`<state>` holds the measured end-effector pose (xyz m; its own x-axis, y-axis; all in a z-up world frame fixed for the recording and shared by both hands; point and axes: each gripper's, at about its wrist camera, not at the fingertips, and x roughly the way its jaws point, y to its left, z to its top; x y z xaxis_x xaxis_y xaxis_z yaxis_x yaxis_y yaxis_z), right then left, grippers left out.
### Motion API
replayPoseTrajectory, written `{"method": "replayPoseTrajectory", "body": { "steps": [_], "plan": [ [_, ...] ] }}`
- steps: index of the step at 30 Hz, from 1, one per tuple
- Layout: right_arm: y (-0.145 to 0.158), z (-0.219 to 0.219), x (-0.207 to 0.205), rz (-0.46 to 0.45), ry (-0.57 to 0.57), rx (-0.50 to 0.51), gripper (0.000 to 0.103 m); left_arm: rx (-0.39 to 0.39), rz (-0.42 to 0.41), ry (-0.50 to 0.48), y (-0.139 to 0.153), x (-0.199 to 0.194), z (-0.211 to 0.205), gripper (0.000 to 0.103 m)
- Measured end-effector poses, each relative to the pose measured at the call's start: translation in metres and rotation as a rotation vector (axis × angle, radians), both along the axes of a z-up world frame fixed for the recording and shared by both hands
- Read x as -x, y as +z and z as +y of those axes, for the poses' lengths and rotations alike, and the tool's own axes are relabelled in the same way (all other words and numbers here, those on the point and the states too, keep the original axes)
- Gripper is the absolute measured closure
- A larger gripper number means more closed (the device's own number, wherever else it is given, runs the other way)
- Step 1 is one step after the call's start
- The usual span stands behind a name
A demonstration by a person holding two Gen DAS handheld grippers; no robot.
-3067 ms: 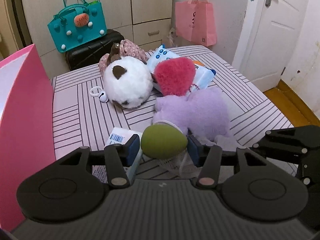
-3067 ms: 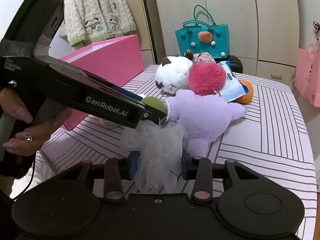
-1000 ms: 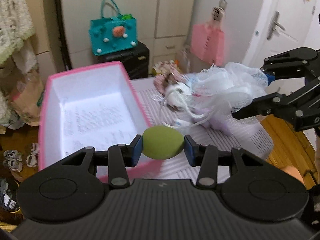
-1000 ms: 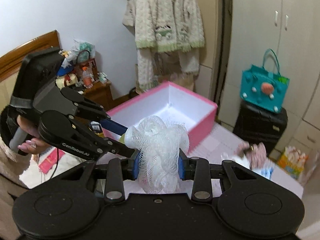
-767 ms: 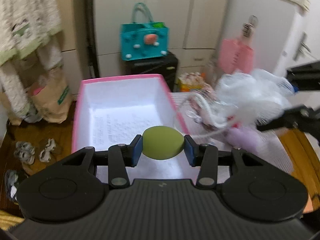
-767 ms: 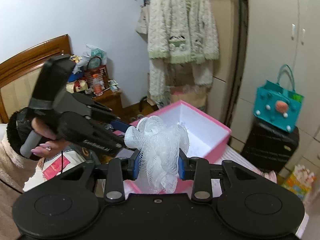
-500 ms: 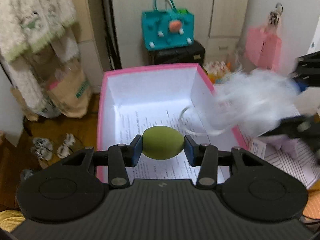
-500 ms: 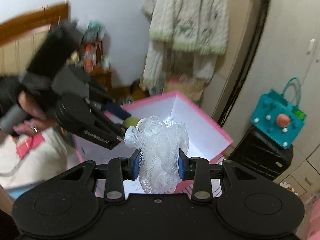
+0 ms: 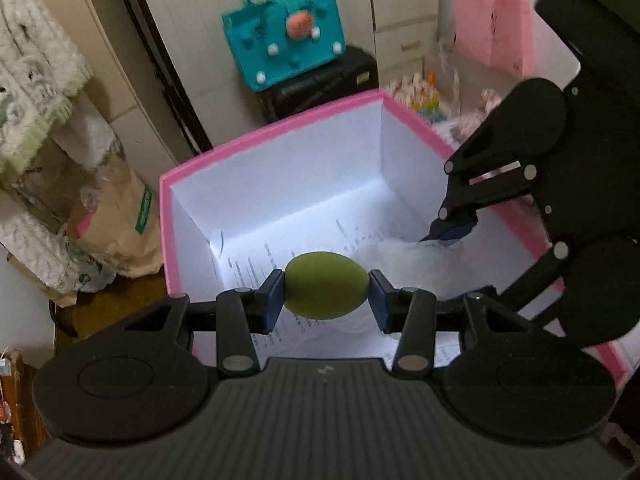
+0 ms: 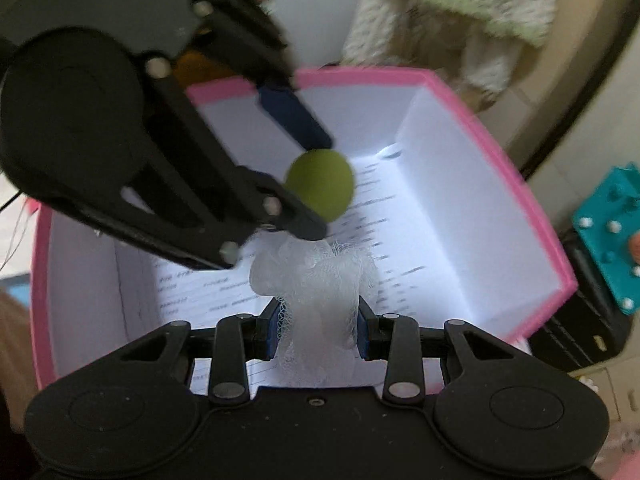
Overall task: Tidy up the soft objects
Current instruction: 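Open the left gripper dropping the sponge while the right gripper releases the pouf into the box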
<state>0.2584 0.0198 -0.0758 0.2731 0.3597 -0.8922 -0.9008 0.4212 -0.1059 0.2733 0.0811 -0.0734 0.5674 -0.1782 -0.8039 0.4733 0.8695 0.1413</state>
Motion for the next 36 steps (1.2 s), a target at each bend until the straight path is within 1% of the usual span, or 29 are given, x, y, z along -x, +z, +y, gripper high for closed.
{"method": "replayPoseTrajectory", "body": {
  "steps": [4, 6, 8, 10, 12, 14, 17, 20, 21, 23, 27, 32, 36],
  "plan": [
    [-0.008, 0.009, -0.010, 0.041, 0.030, 0.025, 0.058, 0.010, 0.122, -0.011, -0.014, -0.016, -0.001, 0.059],
    [-0.010, 0.014, -0.008, 0.045, 0.037, 0.034, 0.057, 0.005, 0.137, -0.013, -0.018, -0.019, -0.003, 0.059],
    [-0.012, 0.017, -0.011, 0.036, 0.039, 0.054, 0.055, 0.005, 0.133, -0.014, -0.021, -0.022, -0.002, 0.059],
    [-0.013, 0.016, -0.008, 0.019, 0.038, 0.072, 0.049, 0.000, 0.136, -0.013, -0.024, -0.023, -0.002, 0.059],
    [-0.010, 0.012, -0.006, 0.008, 0.033, 0.072, 0.038, -0.023, 0.137, -0.010, -0.029, -0.025, -0.003, 0.058],
    [-0.008, 0.008, -0.007, 0.013, 0.029, 0.056, 0.037, -0.042, 0.134, -0.014, -0.034, -0.027, -0.004, 0.058],
    [-0.006, 0.006, -0.005, 0.025, 0.013, 0.039, 0.037, -0.036, 0.130, -0.021, -0.034, -0.026, -0.005, 0.055],
    [-0.005, 0.006, -0.003, 0.005, 0.003, 0.033, 0.035, -0.048, 0.111, -0.028, -0.032, -0.022, -0.006, 0.047],
    [-0.002, 0.005, -0.001, -0.002, -0.004, 0.026, 0.035, -0.054, 0.100, -0.031, -0.030, -0.020, -0.007, 0.043],
    [0.005, 0.001, 0.003, -0.005, -0.018, 0.005, 0.034, -0.060, 0.085, -0.033, -0.026, -0.015, -0.006, 0.039],
    [0.019, -0.008, 0.015, -0.015, -0.044, -0.032, 0.032, -0.015, 0.069, -0.019, -0.014, -0.006, 0.003, 0.037],
    [0.030, -0.017, 0.024, -0.018, -0.114, -0.081, 0.032, 0.075, 0.044, 0.016, 0.005, 0.010, 0.020, 0.037],
    [0.039, -0.028, 0.033, -0.020, -0.161, -0.130, 0.032, 0.100, 0.026, 0.038, 0.017, 0.023, 0.027, 0.037]
  ]
}}
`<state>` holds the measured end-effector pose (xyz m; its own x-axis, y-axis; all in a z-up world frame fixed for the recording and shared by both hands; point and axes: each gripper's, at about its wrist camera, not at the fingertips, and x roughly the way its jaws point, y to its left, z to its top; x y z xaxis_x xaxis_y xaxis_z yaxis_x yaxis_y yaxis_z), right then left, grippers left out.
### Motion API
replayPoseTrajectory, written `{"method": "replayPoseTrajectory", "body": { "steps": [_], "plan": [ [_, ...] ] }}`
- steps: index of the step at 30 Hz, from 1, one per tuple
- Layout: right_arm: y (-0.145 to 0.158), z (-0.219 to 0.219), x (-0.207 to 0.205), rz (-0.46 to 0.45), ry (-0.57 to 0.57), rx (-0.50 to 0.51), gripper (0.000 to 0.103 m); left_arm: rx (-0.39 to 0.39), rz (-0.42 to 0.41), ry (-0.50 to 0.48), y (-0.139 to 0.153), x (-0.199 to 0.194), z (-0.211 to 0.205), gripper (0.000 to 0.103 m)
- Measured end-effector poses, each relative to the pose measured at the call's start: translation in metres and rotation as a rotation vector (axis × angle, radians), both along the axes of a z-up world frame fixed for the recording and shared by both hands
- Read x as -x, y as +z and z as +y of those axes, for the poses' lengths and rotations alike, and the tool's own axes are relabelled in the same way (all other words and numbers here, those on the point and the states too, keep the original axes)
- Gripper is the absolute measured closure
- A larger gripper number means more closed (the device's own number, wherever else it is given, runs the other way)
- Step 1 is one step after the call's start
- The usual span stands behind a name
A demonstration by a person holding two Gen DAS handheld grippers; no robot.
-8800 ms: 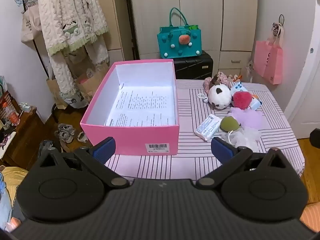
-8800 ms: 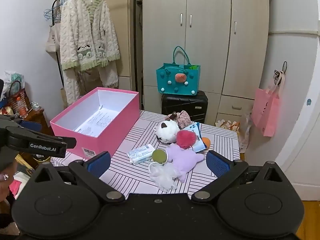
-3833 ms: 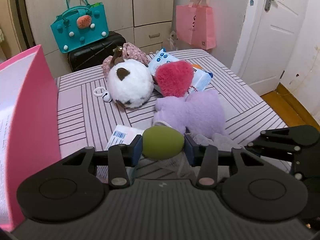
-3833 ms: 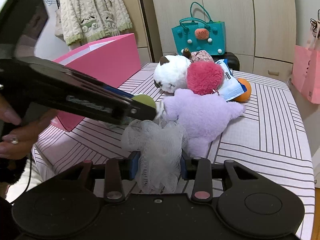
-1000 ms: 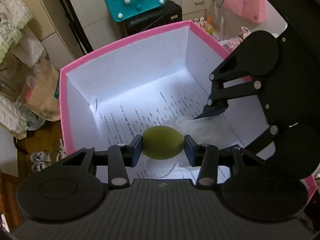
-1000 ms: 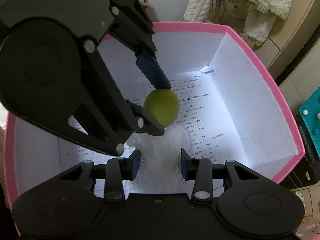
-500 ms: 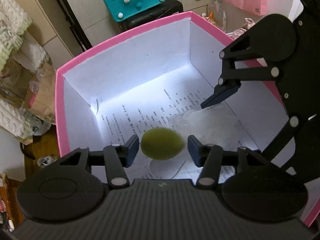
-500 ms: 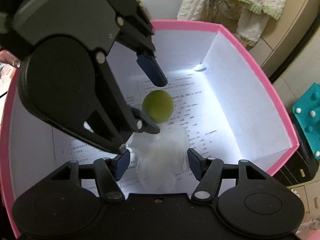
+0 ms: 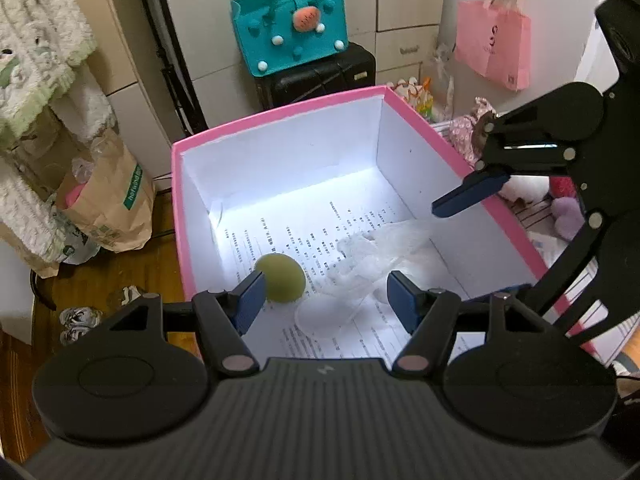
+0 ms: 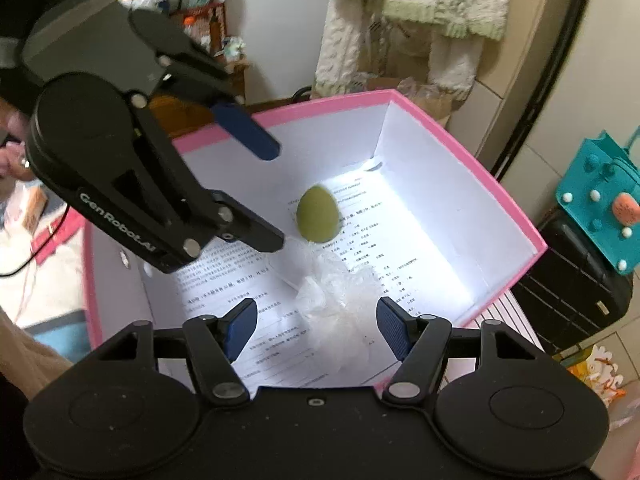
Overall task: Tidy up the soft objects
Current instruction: 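Open the left gripper dropping the sponge while the right gripper releases the pouf into the box, then move the right gripper back to the lilac plush toy on the table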
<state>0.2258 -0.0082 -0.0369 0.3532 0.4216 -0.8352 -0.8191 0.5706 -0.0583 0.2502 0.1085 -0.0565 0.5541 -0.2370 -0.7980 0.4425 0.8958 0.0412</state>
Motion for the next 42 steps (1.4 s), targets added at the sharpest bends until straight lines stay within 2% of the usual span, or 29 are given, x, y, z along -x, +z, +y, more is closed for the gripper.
{"method": "replayPoseTrajectory", "body": {
  "steps": [4, 12, 23, 30, 36, 42],
  "plan": [
    [0.014, -0.010, 0.010, -0.006, -0.039, -0.045, 0.032, -0.002, -0.004, 0.023, 0.009, 0.014, 0.004, 0.037],
    [0.043, -0.031, 0.039, -0.014, -0.075, -0.125, 0.032, 0.026, 0.041, 0.052, 0.025, 0.041, 0.003, 0.036],
    [0.081, -0.054, 0.080, -0.069, -0.092, -0.175, 0.032, 0.018, -0.031, 0.052, 0.063, 0.089, -0.015, 0.033],
    [0.096, -0.069, 0.113, -0.109, -0.097, -0.183, 0.031, 0.052, 0.001, -0.005, 0.077, 0.119, -0.033, 0.033],
    [0.107, -0.090, 0.143, -0.117, -0.087, -0.220, 0.030, 0.030, -0.030, -0.046, 0.088, 0.146, -0.053, 0.031],
    [0.109, -0.114, 0.170, -0.128, -0.146, -0.220, 0.030, -0.013, -0.025, -0.109, 0.088, 0.166, -0.078, 0.030]
  ]
}}
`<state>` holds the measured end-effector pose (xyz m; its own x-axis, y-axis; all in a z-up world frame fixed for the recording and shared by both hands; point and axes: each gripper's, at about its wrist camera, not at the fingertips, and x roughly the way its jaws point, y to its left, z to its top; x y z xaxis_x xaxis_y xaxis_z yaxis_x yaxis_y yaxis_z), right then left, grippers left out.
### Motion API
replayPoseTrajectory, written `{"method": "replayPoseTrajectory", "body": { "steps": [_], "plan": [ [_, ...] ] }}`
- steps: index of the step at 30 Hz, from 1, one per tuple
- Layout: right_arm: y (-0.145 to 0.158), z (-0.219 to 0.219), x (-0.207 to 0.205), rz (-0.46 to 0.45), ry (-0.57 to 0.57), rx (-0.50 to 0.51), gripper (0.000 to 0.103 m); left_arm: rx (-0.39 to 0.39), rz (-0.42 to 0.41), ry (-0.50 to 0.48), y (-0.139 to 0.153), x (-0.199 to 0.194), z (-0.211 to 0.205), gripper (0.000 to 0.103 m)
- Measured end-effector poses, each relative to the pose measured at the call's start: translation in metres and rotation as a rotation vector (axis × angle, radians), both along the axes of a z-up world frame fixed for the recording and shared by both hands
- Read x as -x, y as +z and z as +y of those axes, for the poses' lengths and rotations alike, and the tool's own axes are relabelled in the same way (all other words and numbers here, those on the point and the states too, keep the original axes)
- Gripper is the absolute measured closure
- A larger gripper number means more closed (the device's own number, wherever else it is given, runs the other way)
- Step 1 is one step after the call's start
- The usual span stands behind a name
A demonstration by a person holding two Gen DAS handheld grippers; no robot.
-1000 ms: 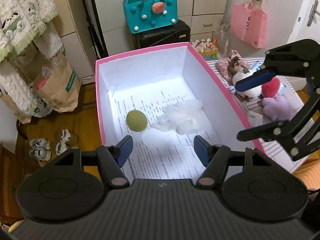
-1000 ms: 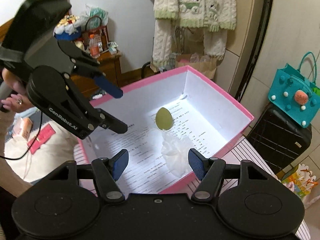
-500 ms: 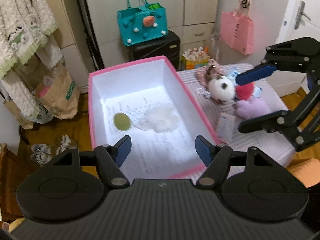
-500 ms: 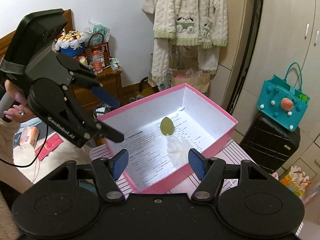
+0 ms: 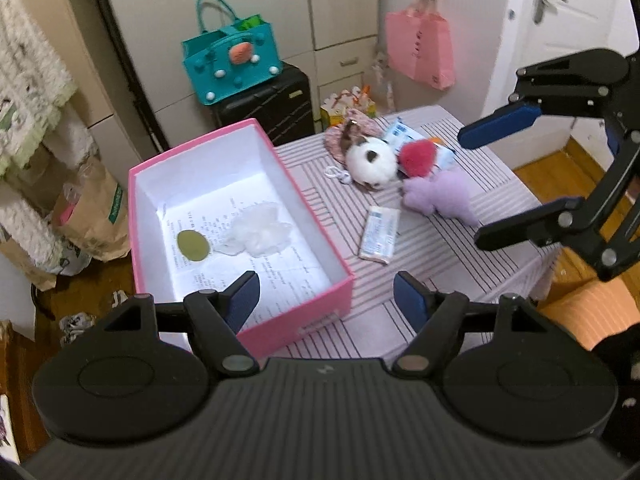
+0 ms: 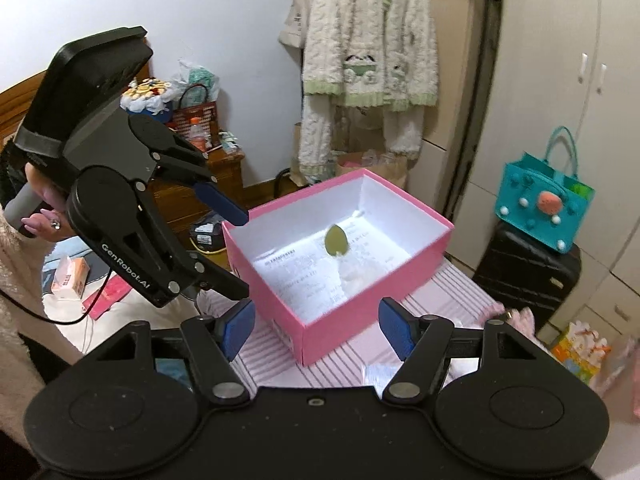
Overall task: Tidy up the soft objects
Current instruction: 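Move the right gripper back to the lilac plush toy on the table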
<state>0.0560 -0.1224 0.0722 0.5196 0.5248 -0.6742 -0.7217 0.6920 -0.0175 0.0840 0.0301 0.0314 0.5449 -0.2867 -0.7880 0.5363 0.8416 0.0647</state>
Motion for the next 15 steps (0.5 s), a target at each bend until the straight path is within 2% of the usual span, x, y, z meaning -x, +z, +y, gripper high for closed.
{"method": "replayPoseTrajectory", "body": {
  "steps": [8, 15],
  "plan": [
    [-0.012, -0.033, 0.034, -0.001, -0.071, -0.008, 0.027, -0.026, 0.005, -0.105, -0.007, 0.015, -0.039, 0.029],
    [-0.043, -0.068, 0.043, 0.042, -0.175, -0.047, 0.027, 0.036, 0.045, -0.179, -0.026, 0.012, -0.068, 0.029]
  ]
}}
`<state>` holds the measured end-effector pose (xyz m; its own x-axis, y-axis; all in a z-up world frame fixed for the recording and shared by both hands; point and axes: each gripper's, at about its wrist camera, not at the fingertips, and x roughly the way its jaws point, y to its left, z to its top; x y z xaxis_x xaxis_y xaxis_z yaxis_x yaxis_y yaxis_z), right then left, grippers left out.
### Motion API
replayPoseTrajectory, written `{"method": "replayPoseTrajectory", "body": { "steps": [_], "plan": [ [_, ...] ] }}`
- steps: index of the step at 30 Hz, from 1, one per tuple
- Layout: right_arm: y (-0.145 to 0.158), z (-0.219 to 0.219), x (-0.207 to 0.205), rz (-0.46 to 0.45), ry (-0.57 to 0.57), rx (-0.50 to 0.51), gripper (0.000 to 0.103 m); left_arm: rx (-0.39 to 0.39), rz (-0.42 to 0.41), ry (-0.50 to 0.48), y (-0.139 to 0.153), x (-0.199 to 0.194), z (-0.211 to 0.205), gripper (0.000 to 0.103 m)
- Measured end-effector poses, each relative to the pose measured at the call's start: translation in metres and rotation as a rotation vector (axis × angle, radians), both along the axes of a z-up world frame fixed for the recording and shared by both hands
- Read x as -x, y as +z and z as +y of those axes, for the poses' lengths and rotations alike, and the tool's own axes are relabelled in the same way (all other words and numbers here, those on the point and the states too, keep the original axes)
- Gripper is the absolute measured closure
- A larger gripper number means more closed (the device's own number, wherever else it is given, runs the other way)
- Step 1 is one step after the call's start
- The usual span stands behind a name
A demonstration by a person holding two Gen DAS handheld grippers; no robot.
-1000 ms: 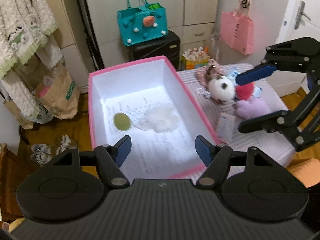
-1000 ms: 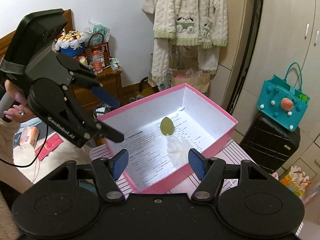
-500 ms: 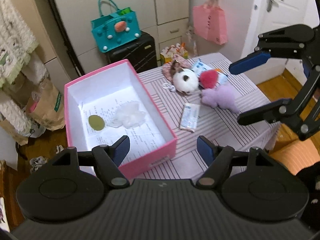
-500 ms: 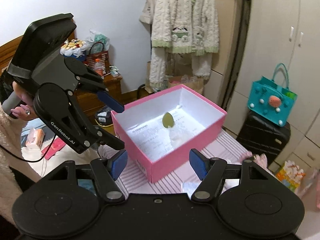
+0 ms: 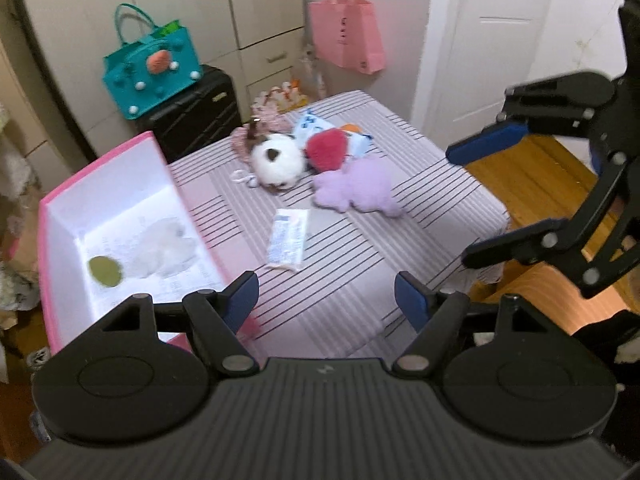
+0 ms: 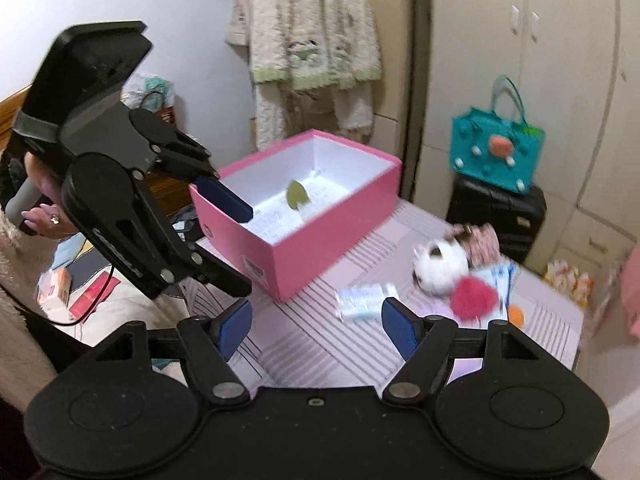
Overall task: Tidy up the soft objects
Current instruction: 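Move the right gripper back to the lilac plush toy on the table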
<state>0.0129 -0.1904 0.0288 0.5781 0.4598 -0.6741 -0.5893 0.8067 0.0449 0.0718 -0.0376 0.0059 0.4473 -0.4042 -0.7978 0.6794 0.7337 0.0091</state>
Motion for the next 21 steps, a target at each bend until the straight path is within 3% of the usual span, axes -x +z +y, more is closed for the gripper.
{"method": "replayPoseTrajectory", "body": {
  "steps": [6, 14, 17, 21],
  "plan": [
    [-0.030, -0.030, -0.004, 0.014, -0.094, -0.001, 0.027, 0.008, -0.037, -0.039, -0.013, -0.006, -0.025, 0.029],
    [-0.074, -0.056, -0.024, 0.021, -0.174, -0.006, 0.026, 0.088, 0.007, -0.041, -0.039, -0.034, -0.052, 0.029],
    [-0.097, -0.071, -0.031, -0.017, -0.138, -0.099, 0.026, 0.128, 0.017, -0.012, -0.058, -0.047, -0.062, 0.029],
    [-0.125, -0.085, -0.043, -0.067, -0.211, -0.162, 0.026, 0.183, 0.044, 0.015, -0.081, -0.065, -0.074, 0.029]
  ]
}}
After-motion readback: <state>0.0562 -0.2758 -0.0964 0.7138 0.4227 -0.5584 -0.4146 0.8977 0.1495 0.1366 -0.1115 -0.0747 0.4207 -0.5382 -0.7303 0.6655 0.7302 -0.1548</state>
